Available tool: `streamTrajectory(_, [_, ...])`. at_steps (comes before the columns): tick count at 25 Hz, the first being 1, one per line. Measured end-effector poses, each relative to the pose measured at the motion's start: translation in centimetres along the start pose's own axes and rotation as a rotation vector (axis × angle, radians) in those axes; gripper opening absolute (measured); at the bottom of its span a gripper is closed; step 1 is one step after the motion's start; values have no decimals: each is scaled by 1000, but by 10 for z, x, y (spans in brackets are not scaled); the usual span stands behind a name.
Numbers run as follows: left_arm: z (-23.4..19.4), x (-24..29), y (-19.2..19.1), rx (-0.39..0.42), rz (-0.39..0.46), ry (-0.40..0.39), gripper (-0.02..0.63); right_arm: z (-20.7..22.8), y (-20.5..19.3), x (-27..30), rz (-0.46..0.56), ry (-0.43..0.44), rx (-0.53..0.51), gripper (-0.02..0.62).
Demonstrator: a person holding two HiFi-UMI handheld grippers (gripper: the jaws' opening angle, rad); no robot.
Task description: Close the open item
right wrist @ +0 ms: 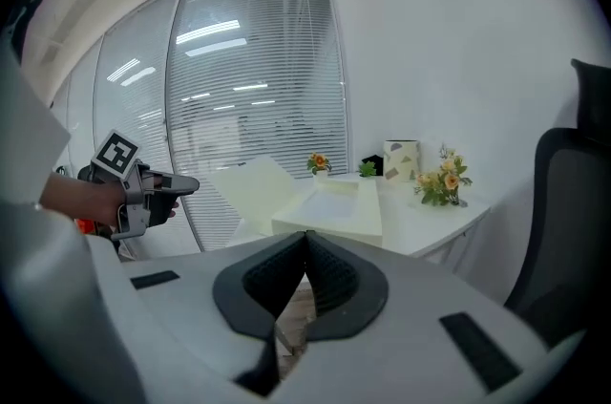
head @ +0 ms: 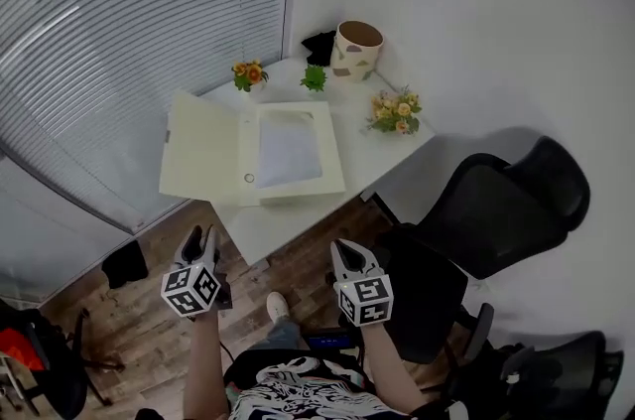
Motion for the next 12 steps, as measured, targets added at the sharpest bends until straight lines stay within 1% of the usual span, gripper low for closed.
streamTrajectory(6, [-27,73,4,-79,-70,53,160,38,12,60,-44,-12,-1,3])
streamTrajectory(9, [-39,93,-2,-141,-110,81,160,52,17,76,-58,-34,0,3])
streamTrajectory(12, [-50,105,-4,-176,-126,116,161,63,18,84,-73,-55,5,3])
Point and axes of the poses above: the fingertips, and each gripper's own axes: x forward along the fingers, z to its right, y out of its top, the point moved 10 cm from there along -x, backward along the fingers, and after that the axes turned 8 degrees about y, right-handed, at the moved point
